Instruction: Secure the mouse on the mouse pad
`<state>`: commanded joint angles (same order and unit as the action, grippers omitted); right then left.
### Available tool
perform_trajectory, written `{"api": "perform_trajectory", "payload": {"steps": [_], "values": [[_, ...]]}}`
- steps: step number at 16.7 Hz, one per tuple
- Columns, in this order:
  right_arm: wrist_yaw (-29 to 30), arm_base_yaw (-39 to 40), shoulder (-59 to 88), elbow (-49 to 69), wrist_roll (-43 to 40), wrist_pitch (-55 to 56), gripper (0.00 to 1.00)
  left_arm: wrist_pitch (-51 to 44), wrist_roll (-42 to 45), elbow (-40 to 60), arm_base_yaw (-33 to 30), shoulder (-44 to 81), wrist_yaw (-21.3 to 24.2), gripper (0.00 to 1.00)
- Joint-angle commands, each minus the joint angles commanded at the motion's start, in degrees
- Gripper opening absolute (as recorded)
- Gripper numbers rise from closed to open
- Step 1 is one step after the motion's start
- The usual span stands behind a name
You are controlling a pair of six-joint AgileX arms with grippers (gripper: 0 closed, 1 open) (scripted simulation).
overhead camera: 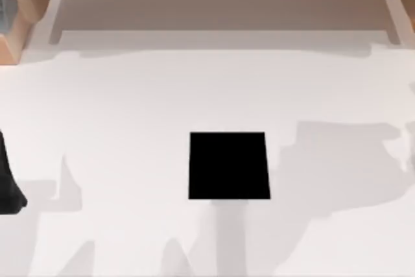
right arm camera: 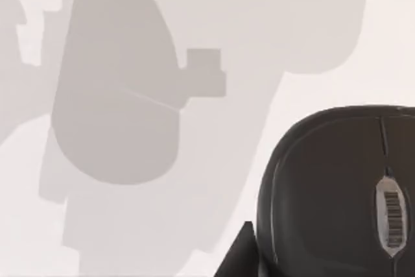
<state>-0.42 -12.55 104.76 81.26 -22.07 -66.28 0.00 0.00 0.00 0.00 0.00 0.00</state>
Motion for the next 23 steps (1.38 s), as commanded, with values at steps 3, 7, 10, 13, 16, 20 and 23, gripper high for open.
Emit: {"api": "perform_trajectory", "payload": {"steps": [3, 7, 10, 13, 16, 20, 23], "values": [[0.1, 11.0, 7.1, 8.0, 13.9, -2.1, 0.00, 0.0, 0.0, 0.0, 0.0, 0.0, 0.0, 1.00], [0.1, 27.8, 16.7, 19.0, 35.9, -4.5, 0.00, 0.0, 0.0, 0.0, 0.0, 0.0, 0.0, 1.00], [0.2, 39.6, 22.2, 26.3, 50.5, -5.5, 0.00, 0.0, 0.0, 0.0, 0.0, 0.0, 0.0, 1.00], [0.6, 48.5, 25.8, 31.7, 60.0, -5.7, 0.00, 0.0, 0.0, 0.0, 0.0, 0.0, 0.0, 1.00], [1.0, 52.4, 27.2, 34.1, 64.0, -5.6, 0.00, 0.0, 0.0, 0.0, 0.0, 0.0, 0.0, 1.00], [0.8, 52.4, 27.0, 34.0, 64.2, -5.5, 0.00, 0.0, 0.0, 0.0, 0.0, 0.0, 0.0, 1.00], [0.5, 52.6, 26.9, 33.5, 64.3, -5.1, 0.00, 0.0, 0.0, 0.0, 0.0, 0.0, 0.0, 1.00]]}}
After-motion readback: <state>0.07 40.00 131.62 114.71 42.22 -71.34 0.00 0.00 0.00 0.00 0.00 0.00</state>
